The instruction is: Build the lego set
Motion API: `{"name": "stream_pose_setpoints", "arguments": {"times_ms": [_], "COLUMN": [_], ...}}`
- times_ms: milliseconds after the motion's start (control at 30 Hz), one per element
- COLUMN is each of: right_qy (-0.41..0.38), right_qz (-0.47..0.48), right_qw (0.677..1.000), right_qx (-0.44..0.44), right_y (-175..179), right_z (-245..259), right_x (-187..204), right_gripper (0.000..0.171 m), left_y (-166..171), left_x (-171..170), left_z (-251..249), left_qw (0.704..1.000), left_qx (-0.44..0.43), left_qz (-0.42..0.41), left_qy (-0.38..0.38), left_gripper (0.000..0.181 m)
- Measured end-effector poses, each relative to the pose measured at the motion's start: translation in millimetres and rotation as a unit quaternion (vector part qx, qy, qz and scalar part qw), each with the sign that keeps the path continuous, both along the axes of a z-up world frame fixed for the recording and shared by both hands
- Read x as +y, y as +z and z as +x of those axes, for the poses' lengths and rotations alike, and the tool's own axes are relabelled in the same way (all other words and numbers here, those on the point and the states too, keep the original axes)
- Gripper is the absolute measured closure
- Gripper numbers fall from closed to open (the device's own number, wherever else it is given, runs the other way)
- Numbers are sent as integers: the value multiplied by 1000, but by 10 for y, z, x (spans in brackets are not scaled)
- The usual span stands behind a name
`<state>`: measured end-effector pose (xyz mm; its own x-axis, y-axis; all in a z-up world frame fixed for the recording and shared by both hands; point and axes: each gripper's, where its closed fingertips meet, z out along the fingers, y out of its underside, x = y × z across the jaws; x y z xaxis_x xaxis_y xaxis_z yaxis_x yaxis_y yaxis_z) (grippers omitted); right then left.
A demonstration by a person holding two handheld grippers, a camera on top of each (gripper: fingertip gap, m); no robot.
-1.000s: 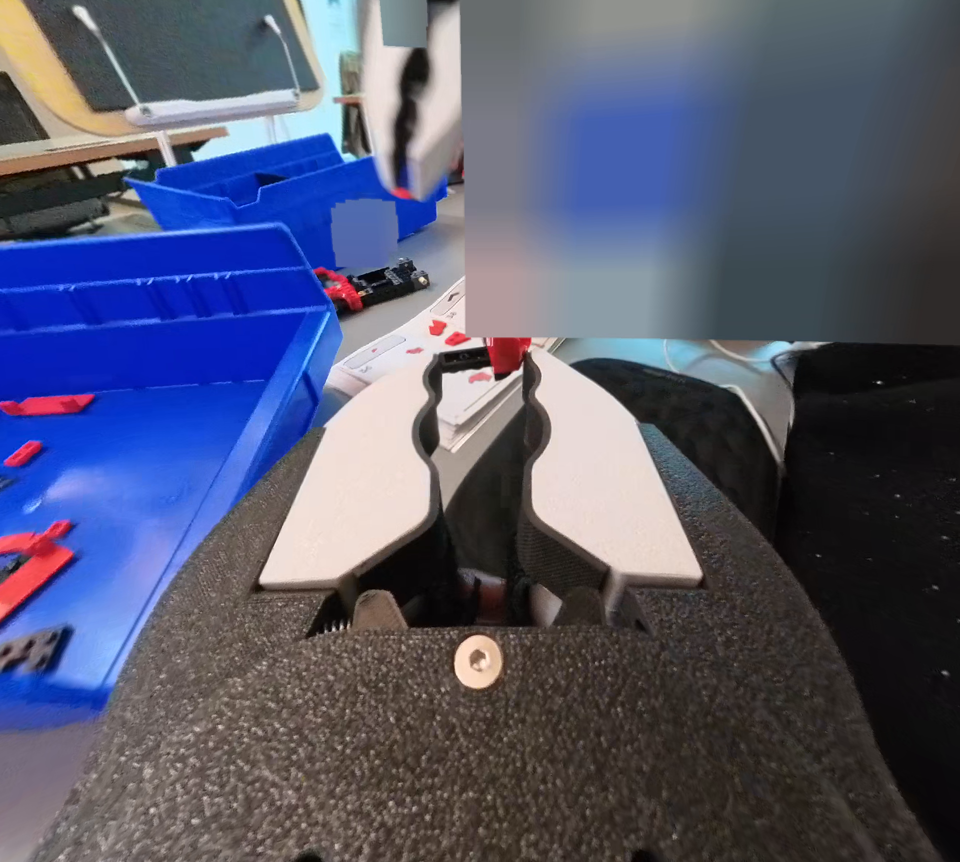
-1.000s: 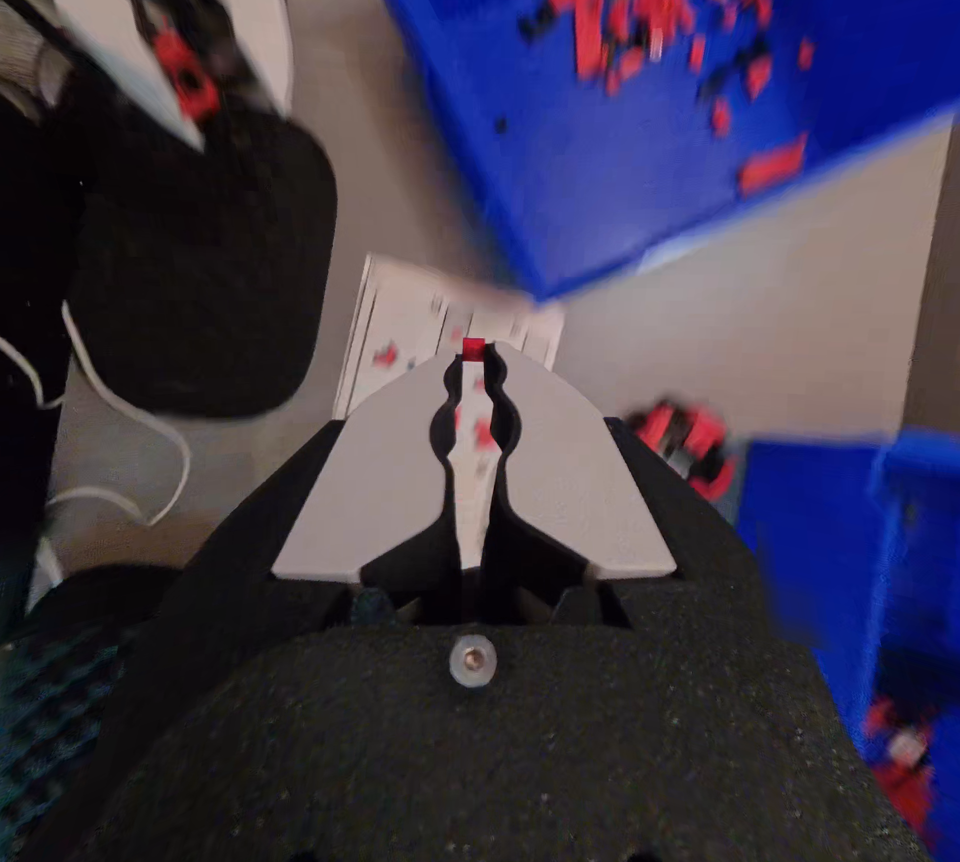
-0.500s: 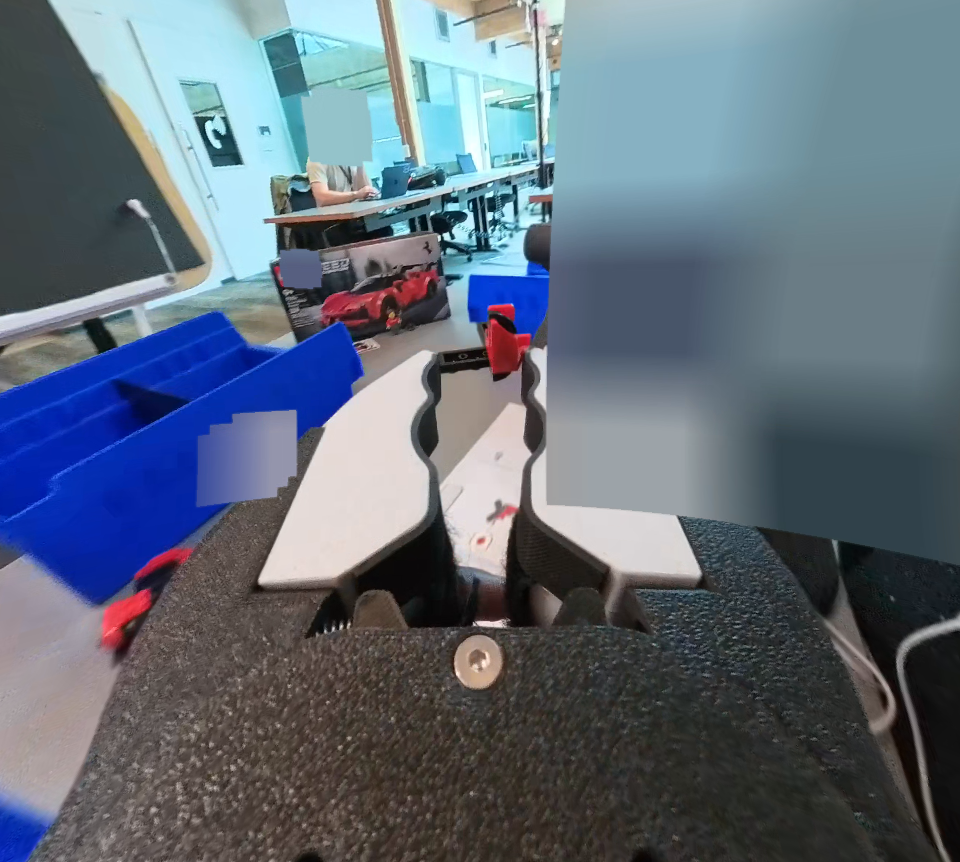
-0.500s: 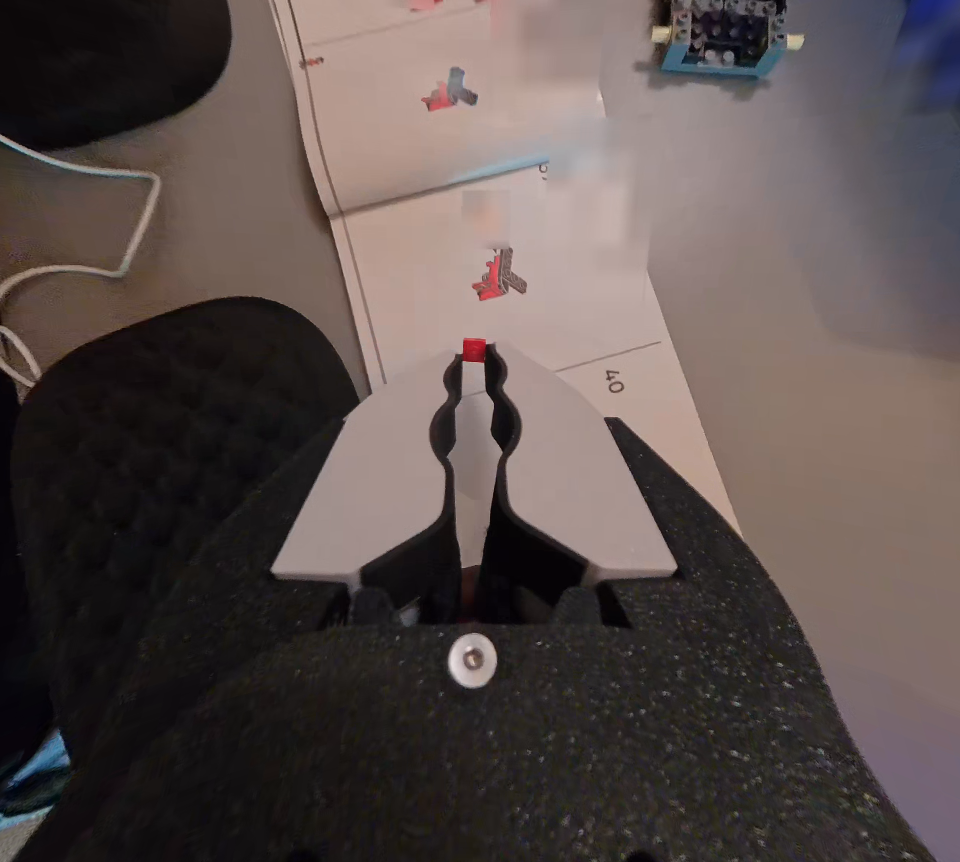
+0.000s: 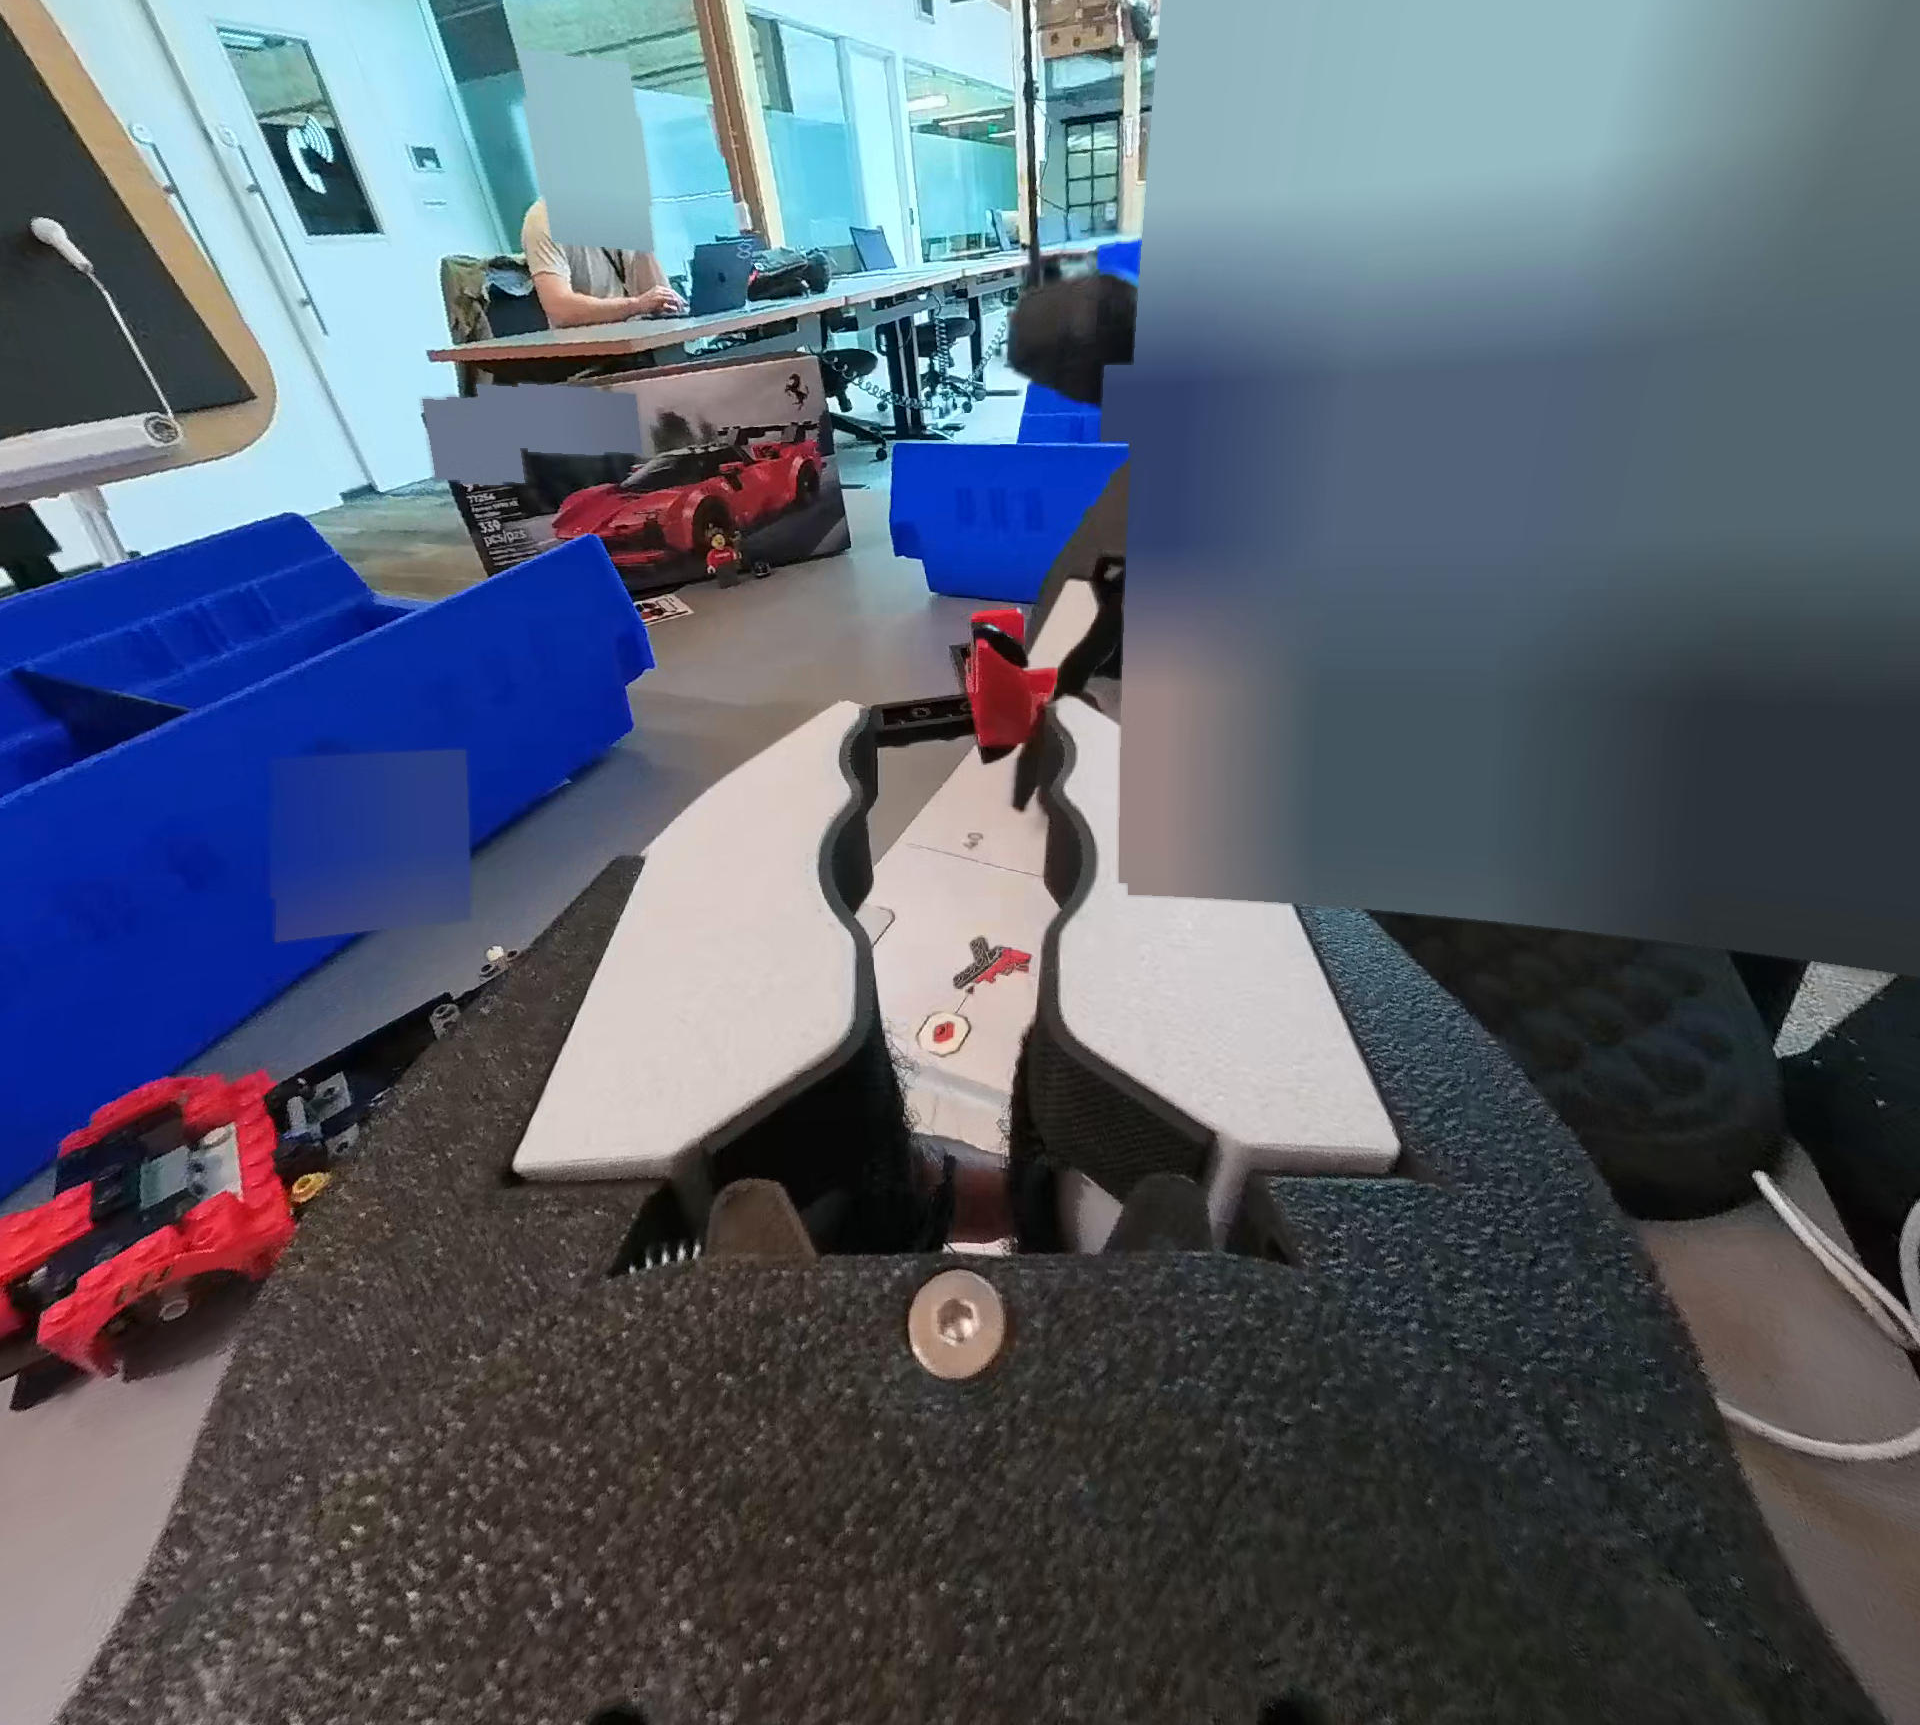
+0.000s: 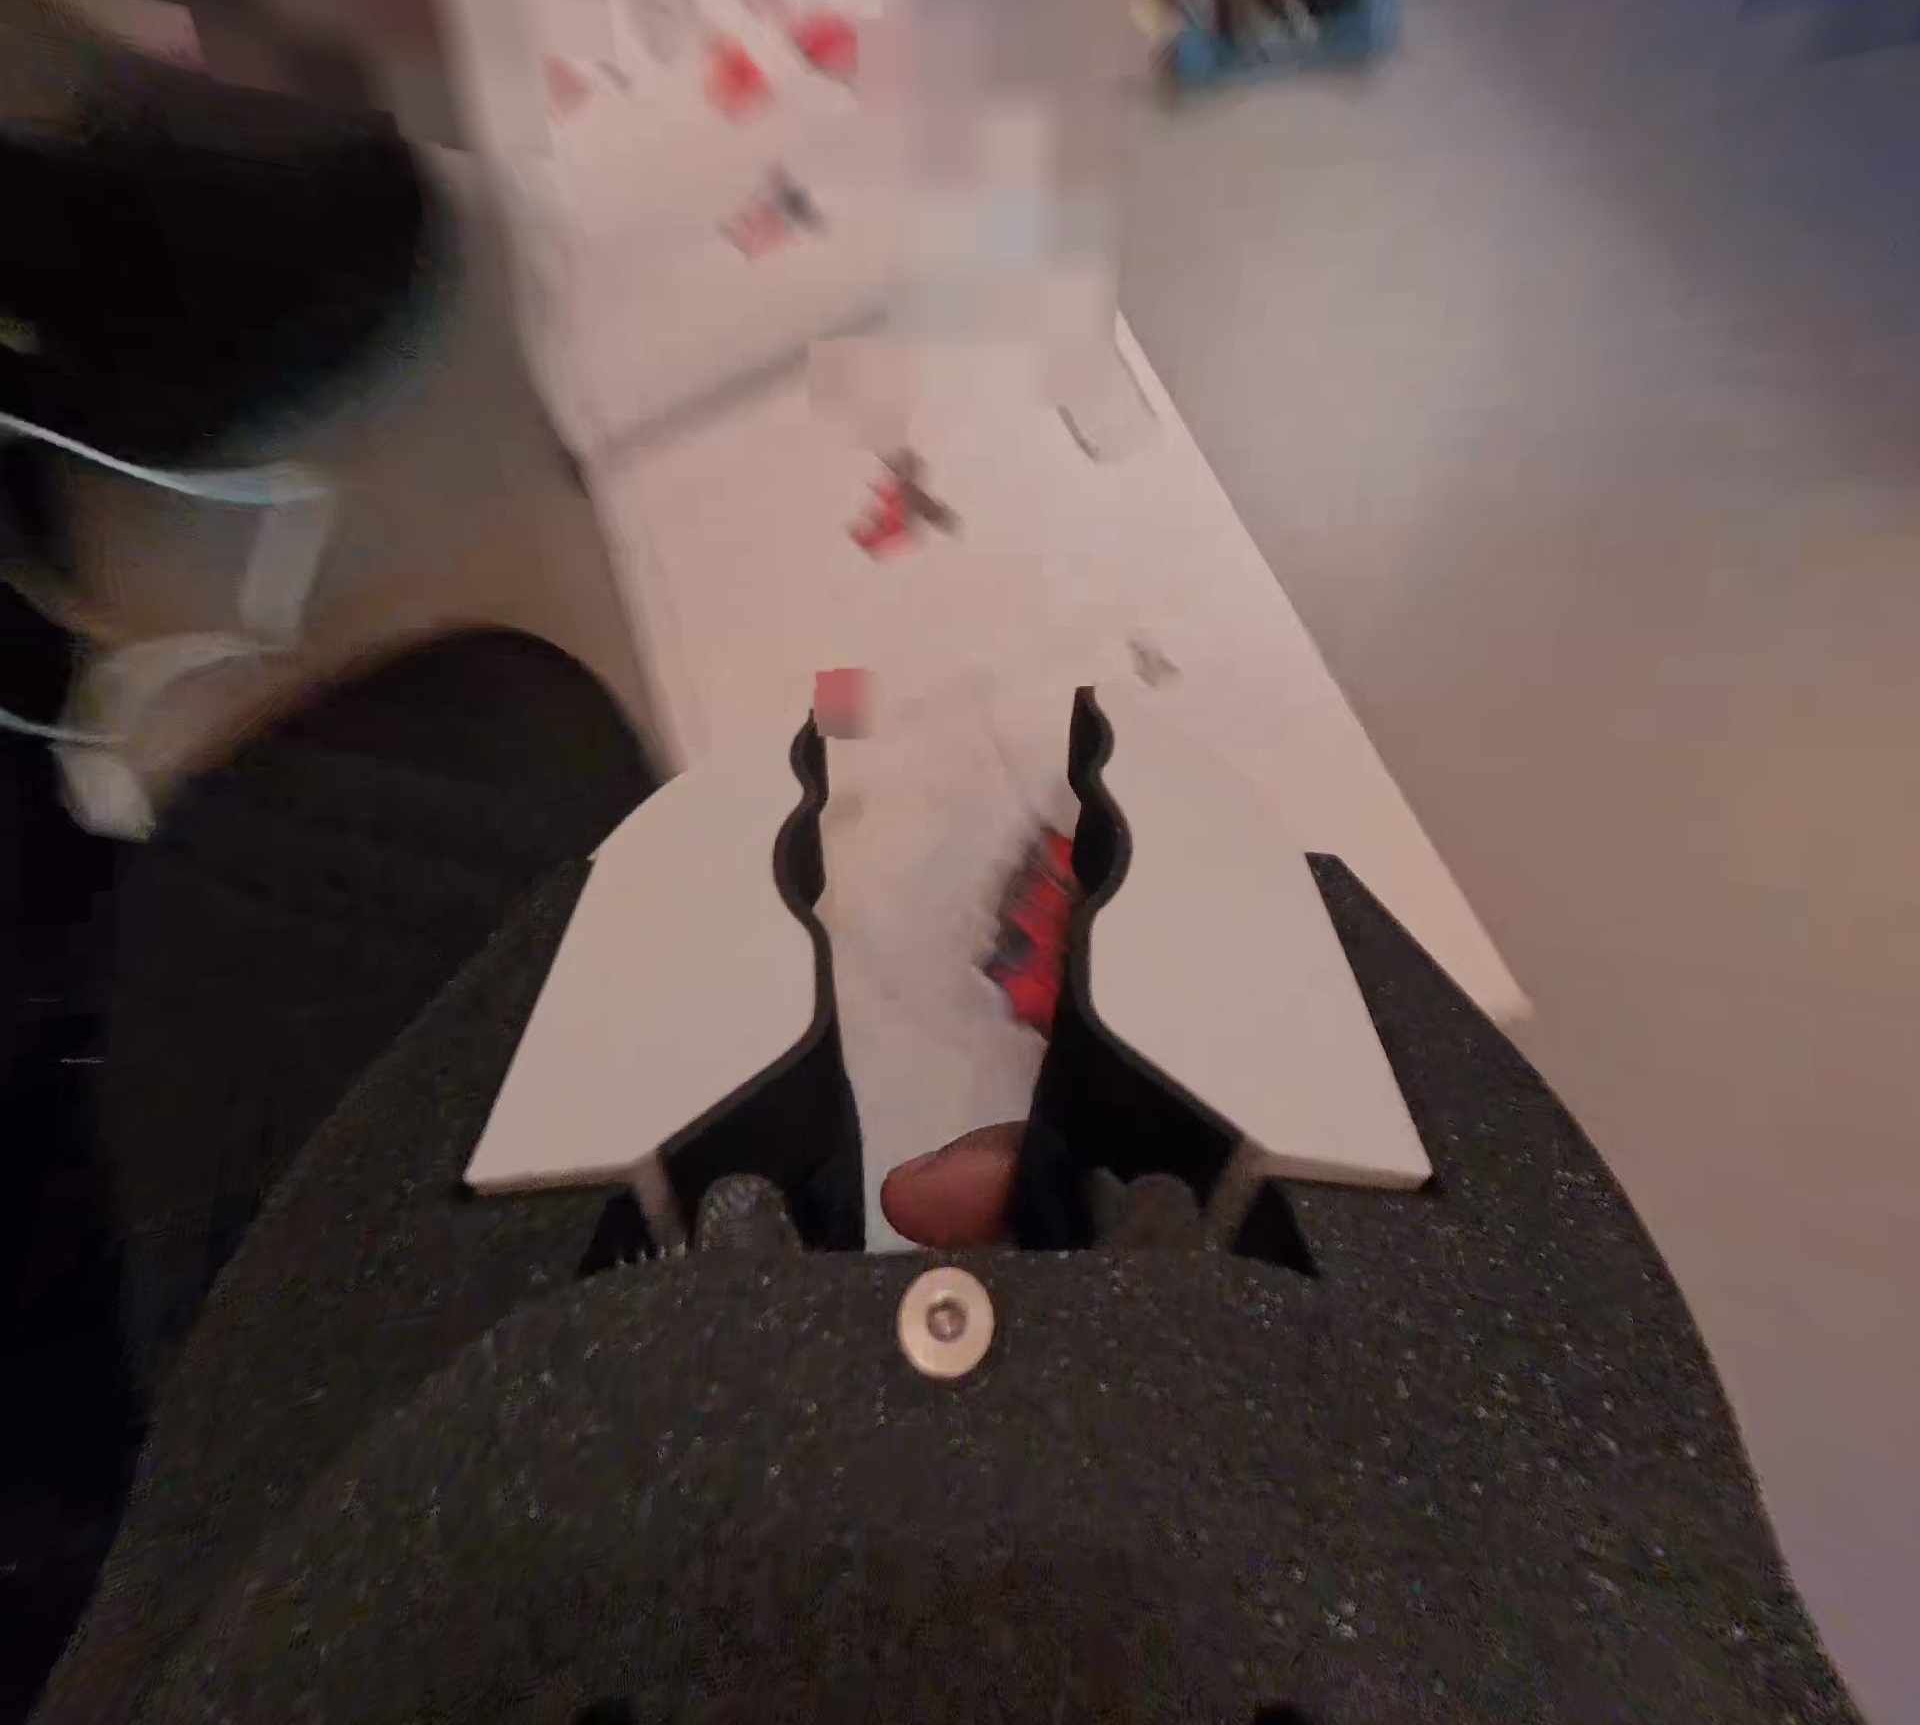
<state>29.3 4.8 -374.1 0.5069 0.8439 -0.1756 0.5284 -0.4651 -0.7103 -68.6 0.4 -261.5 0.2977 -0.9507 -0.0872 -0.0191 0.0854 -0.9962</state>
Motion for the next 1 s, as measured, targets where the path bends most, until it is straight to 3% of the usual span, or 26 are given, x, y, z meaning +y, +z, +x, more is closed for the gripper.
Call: {"name": "stream_pose_setpoints", "arguments": {"times_ms": [67,233,300,333,367,433,600,733,900,1000], "right_qy": [-10,-3,-6,-6,3,18,29,35,56,57], "right_qz": [51,117,129,127,116,99,137,108,191,253], "right_qw": [995,993,991,992,993,992,982,987,976,963], "right_qx": [-83,-13,34,24,-7,-70,-123,-117,-85,-72], "right_y": [-135,306,426,381,273,54,-111,-126,392,726], "right_z": [162,71,71,115,161,212,121,89,-65,-155], "right_x": [85,66,62,55,22,-44,-31,-23,7,11], "right_gripper": [123,115,128,147,154,155,155,165,164,147], "left_y": [-20,-52,-53,-56,-63,-77,-89,-96,-62,-43], "left_x": [-2,-34,-52,-57,-59,-62,-71,-70,-58,-50], "left_z": [-1,27,37,39,41,47,56,56,34,20], "left_qw": [1000,1000,1000,1000,999,999,999,999,1000,1000], "left_qx": [7,21,22,23,25,29,32,32,22,16], "left_qz": [5,15,17,18,19,19,17,14,10,8], "left_qy": [2,-2,-5,-5,-6,-6,-10,-11,-9,-6], "left_gripper": [152,152,152,152,152,152,152,152,152,152]}}
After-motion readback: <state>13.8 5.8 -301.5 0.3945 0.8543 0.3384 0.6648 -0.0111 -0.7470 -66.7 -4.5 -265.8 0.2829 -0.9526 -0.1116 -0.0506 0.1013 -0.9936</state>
